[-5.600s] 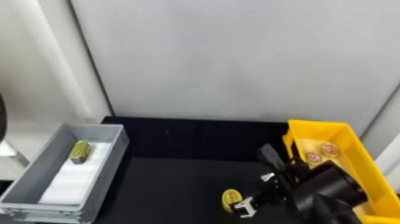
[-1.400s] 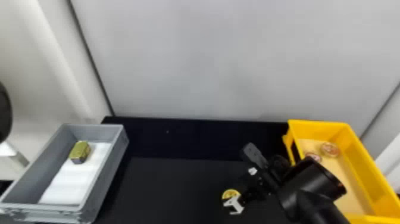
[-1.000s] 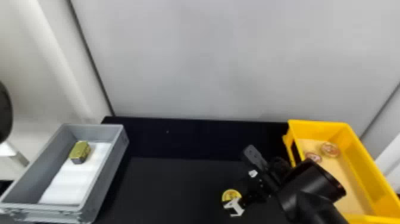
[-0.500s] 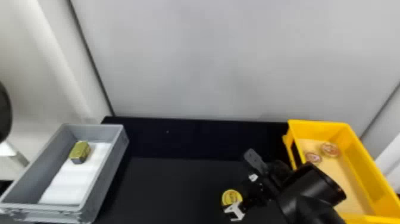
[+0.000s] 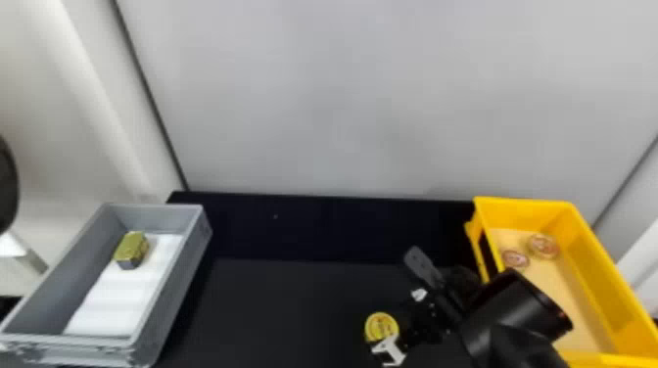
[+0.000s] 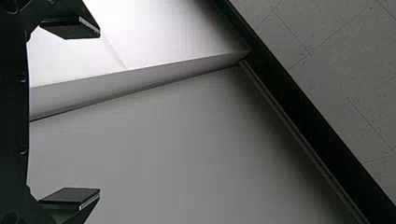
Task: Pick up the round yellow can and place it in the yellow rectangular box
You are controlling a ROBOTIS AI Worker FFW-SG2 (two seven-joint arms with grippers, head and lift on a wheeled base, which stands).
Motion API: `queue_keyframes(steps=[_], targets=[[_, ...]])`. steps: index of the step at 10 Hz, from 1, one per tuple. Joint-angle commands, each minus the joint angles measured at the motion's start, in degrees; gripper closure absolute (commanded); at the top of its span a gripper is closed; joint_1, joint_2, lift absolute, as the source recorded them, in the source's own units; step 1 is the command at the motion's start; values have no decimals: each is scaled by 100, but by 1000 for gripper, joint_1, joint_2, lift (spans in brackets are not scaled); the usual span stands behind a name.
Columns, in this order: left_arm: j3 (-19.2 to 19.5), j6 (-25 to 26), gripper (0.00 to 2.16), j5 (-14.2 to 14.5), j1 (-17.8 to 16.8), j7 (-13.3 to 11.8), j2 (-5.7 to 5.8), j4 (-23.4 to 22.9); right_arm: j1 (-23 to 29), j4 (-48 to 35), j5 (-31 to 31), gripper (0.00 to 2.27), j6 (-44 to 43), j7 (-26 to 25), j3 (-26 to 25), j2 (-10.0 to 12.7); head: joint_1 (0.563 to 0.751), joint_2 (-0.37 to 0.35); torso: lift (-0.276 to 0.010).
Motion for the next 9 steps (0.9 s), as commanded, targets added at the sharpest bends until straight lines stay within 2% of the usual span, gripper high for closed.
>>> queue_keyframes(steps=[1,7,8,9], targets=[[2,0,87,1,0,-4,0,-9,19,-19,43,139,7,29,-8,-31,663,54,-10],[-16,9,87,28,0,-31,26,-9,-7,165,131,167,-151,-15,-60,-39,663,54,-10],[-16,9,87,28,-9,-31,26,-9,-7,165,140,245,-195,-15,-60,-39,663,54,-10],[-16,9,87,28,-9,-40,26,-9,-7,165,157,495,-204,-24,-34,-39,663,54,-10]])
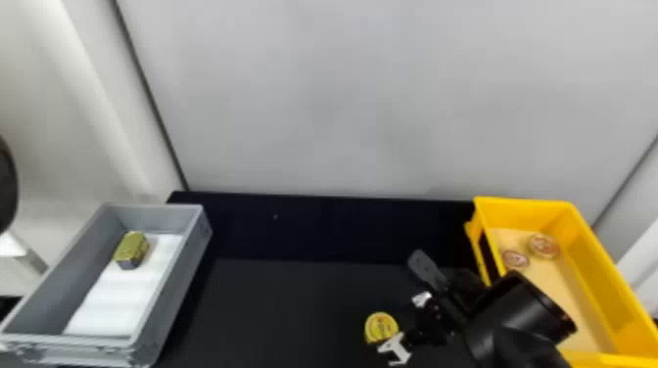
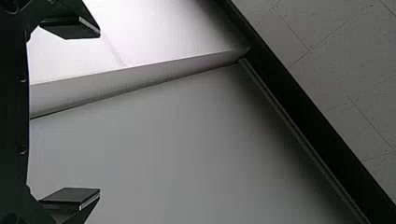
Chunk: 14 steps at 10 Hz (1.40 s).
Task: Pick up the round yellow can and place it in the yellow rectangular box
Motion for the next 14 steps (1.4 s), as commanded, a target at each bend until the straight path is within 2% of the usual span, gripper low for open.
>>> queue_keyframes(steps=[1,3,4,8,14], targets=[[-1,0,87,1,-5,-14,0,0,9,-29,25,630,-61,-6,31,-9,663,54,-10],[-10,9,87,19,39,-14,-9,-17,53,-214,43,670,-52,73,31,-35,663,54,-10],[-10,70,87,36,39,-14,8,-26,96,-381,60,756,45,82,-4,-44,663,54,-10],[-27,185,87,36,66,-31,114,-35,228,-767,95,773,221,144,-92,-26,663,54,-10],[-36,308,87,27,48,-49,149,-61,474,-3228,614,773,1100,346,-1068,-79,663,54,-10]])
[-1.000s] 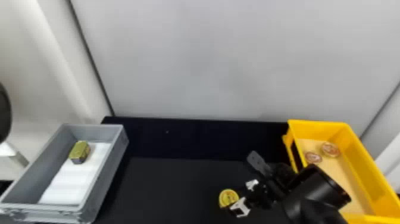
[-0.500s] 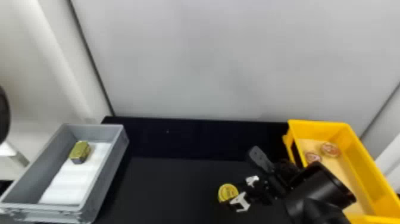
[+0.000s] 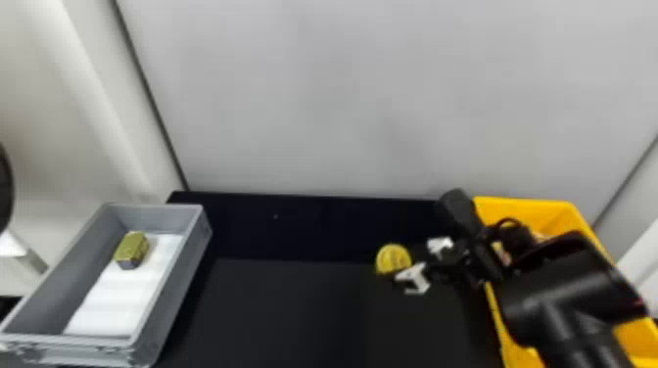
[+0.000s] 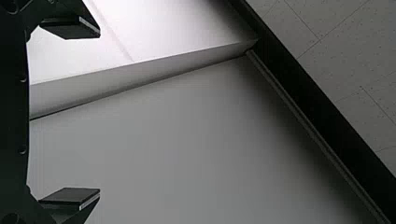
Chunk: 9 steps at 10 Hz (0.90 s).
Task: Pick up the round yellow can and place it in the yellow rectangular box
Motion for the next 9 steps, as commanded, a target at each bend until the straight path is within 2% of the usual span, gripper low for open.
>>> queue_keyframes(steps=[1,4,7,9], targets=[[-27,49,87,-1,-27,0,3,3,6,-845,333,773,260,9,-446,-2,663,54,-10],[-44,111,87,-36,-53,-9,12,-5,32,-1680,869,771,506,167,-1149,-20,663,54,-10],[-44,137,87,-80,-71,-18,12,-5,155,-2225,1203,771,770,281,-1738,-257,663,54,-10],[-53,172,87,-80,-88,-26,29,-5,287,-2418,1388,773,858,405,-2134,-292,663,54,-10]])
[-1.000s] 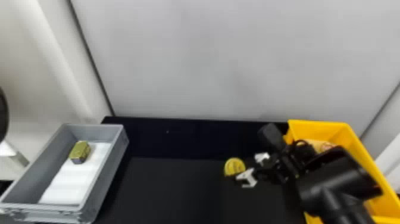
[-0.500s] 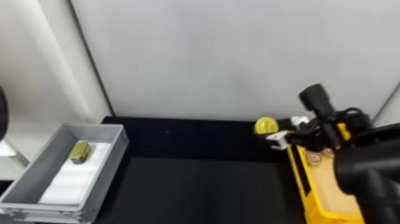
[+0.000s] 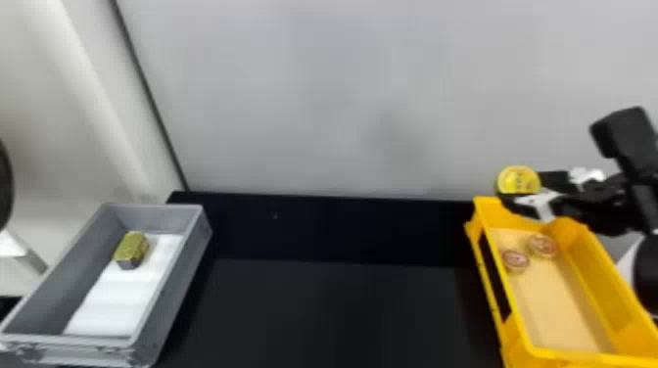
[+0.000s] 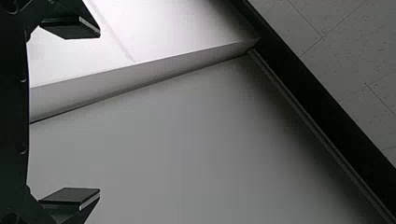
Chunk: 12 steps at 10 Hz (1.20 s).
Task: Pick up the round yellow can and place it in the yellow rectangular box
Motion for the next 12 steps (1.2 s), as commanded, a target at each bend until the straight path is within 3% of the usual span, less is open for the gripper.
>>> queue_keyframes(steps=[1,4,7,8,10,12], targets=[[-6,31,87,0,-15,-1,19,0,155,-138,170,773,96,63,-396,-39,663,54,-10],[-14,84,87,0,-15,-10,80,-17,374,-6,364,773,52,19,-809,-101,663,54,-10],[38,110,87,-35,47,-10,107,-53,594,697,364,773,-97,-25,-1354,-145,663,54,-10],[109,110,87,-53,100,-10,63,-61,524,1075,170,773,-185,-51,-1459,-136,663,54,-10],[82,93,87,-53,73,-10,80,-61,374,1796,-349,773,-317,-306,-1705,-171,663,54,-10],[47,84,87,-53,56,-10,80,-44,242,2508,-920,773,-379,-640,-1837,-347,663,54,-10]])
